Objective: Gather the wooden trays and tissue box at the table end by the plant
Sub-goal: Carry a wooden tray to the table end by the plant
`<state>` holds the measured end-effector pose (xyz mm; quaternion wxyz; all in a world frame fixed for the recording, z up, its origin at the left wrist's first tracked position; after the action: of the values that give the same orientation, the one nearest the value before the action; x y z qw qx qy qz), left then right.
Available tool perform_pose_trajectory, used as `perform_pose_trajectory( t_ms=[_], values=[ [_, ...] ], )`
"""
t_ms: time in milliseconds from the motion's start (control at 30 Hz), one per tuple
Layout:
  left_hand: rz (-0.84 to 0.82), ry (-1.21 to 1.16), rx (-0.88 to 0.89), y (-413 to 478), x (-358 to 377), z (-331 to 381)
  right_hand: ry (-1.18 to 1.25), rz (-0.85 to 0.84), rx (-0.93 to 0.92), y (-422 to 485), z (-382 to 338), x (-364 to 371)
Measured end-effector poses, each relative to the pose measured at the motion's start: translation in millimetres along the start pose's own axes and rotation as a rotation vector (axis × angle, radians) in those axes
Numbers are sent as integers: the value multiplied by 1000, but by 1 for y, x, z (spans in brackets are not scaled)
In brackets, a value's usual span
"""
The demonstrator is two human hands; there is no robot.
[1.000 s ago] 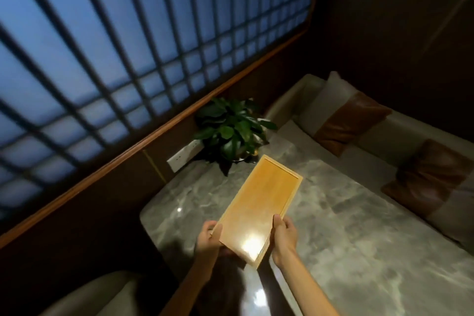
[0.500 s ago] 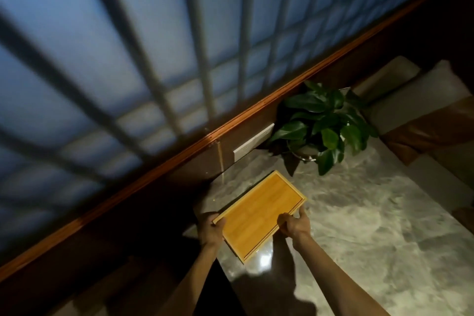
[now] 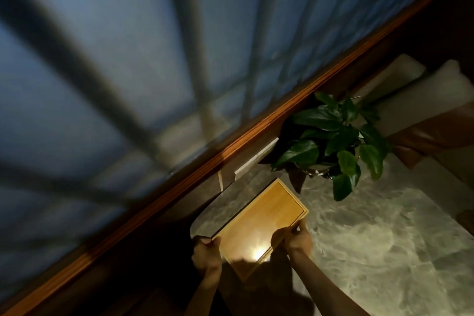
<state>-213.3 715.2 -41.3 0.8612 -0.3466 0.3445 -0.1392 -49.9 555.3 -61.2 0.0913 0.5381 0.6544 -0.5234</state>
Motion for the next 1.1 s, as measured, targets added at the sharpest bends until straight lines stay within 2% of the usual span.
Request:
perform_pose_trajectory(
  t_ms=[67, 267, 367, 467, 733, 800, 867, 967, 1100],
  values=[
    [43, 12, 42, 10, 9, 13, 39, -1, -11, 9, -12, 3],
    [23, -130, 89, 31, 39, 50, 164, -16, 2, 44, -55, 5],
    [26, -198, 90, 36, 48, 55, 121, -25, -3, 60, -68, 7],
    [-6, -156, 156, 39, 54, 54, 51, -21, -15, 70, -76, 6],
    [-121, -29, 287, 44, 59, 52, 107, -64, -16, 81, -77, 6],
    [-149, 61, 315, 43, 56, 51, 154, -107, -37, 78, -77, 2],
    [-141, 205, 346, 39, 50, 49, 151, -118, -134, 69, -74, -2],
    [-142, 462, 466, 25, 45, 42, -139, -80, -395, 40, -59, -2],
    [-272, 801, 530, 11, 48, 25, -515, -256, -484, 3, -17, 21]
  ],
)
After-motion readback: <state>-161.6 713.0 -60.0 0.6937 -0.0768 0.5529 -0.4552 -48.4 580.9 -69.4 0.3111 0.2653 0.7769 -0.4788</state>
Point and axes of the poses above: each hand's wrist, its own y-axis towards the middle knuckle, its own x-axis out of the palm, z = x × y, the point moved 2 cm from there along y, towards the middle knuckle
